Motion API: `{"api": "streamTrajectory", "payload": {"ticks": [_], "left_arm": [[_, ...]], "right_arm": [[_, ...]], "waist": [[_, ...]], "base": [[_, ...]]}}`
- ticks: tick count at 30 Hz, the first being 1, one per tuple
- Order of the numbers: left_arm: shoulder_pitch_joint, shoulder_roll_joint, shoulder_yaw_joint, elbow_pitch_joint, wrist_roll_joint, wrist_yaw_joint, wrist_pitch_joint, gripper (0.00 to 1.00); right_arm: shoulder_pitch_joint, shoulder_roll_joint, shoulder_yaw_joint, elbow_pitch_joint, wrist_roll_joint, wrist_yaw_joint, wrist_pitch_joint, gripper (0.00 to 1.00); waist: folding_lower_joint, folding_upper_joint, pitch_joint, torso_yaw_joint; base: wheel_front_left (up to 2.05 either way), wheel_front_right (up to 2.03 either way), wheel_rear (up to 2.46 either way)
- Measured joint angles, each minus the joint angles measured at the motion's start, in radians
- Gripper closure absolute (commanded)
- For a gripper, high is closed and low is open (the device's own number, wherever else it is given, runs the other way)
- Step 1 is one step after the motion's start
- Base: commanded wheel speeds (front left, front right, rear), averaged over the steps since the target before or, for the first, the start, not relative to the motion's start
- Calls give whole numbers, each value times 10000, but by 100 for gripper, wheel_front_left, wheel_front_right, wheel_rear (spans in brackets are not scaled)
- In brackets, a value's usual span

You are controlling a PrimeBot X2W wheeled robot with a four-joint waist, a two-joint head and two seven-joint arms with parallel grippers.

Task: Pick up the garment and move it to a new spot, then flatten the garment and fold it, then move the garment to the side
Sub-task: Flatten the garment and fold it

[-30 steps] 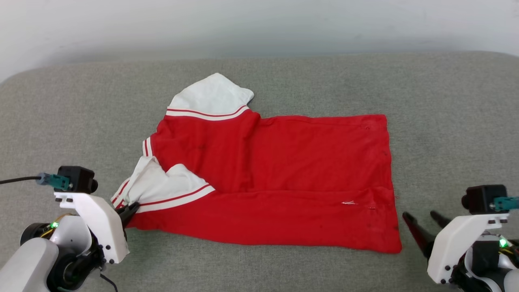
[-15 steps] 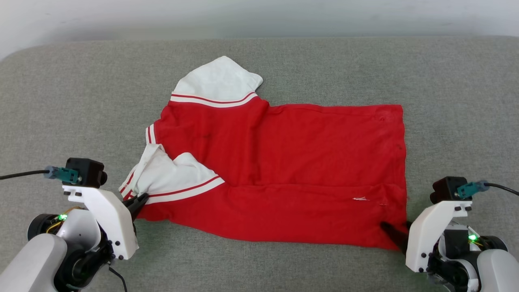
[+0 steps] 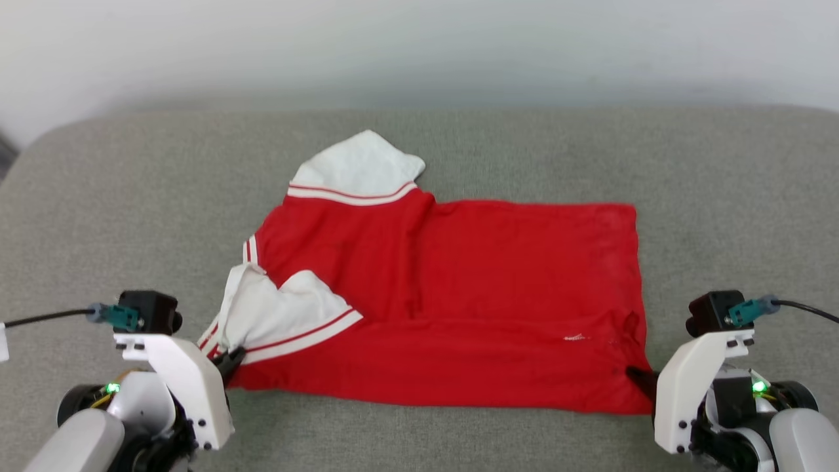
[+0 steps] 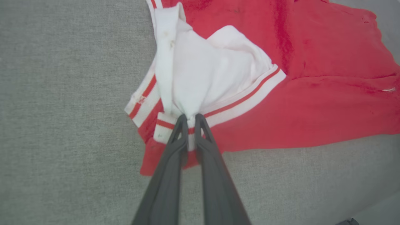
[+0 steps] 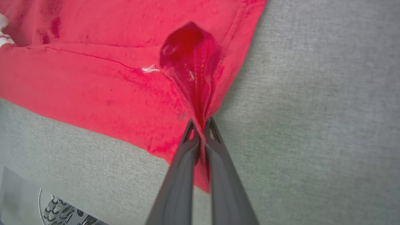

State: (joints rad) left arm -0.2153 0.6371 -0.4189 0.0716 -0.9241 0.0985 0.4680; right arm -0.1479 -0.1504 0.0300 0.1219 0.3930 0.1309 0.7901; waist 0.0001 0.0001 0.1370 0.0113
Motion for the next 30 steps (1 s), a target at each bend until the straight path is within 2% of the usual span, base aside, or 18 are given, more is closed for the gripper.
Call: {"api": "streamTrajectory", "payload": {"ticks": [11, 15, 16, 17, 18, 25, 26, 30], "left_arm": [[1764, 121, -136, -614, -290, 688, 146, 100], [2256, -38, -222, -711, -485, 723, 113, 100], [2267, -138, -226, -650, -506, 719, 50, 93], [2266, -219, -265, -571, -569, 683, 42, 57], [2264, -313, -293, -439, -579, 631, 0, 0], [1987, -685, -244, 309, -322, 594, -759, 0], [1810, -686, -121, 408, -79, 606, -1210, 0], [1348, -752, 186, 472, 384, 750, -2163, 0]], "right_arm": [[1284, -234, -144, -752, 301, 0, 577, 100], [1794, -222, -314, -848, 360, 0, 667, 100], [1894, -207, -337, -813, 366, 0, 568, 93], [1971, -184, -336, -744, 368, 0, 435, 24], [2026, -159, -341, -650, 372, 0, 268, 0], [2174, -113, -104, -368, 77, 0, -1252, 0], [2170, -127, -77, -408, -46, 0, -1931, 0], [2069, -61, -174, -629, -435, 0, -3505, 0]], "waist": [[-1, 0, -1442, 45], [-2, 0, -1538, 34], [-2, 0, -1525, 42], [-2, 0, -1513, 46], [-1, 0, -1496, 46], [-1, 0, -1448, -142], [-1, 0, -1462, -264], [-1, 0, -1497, -488]], "base": [[0, 0, 0], [0, 0, 0], [0, 0, 0], [0, 0, 0], [0, 0, 0], [0, 0, 0], [0, 0, 0], [0, 0, 0]]}}
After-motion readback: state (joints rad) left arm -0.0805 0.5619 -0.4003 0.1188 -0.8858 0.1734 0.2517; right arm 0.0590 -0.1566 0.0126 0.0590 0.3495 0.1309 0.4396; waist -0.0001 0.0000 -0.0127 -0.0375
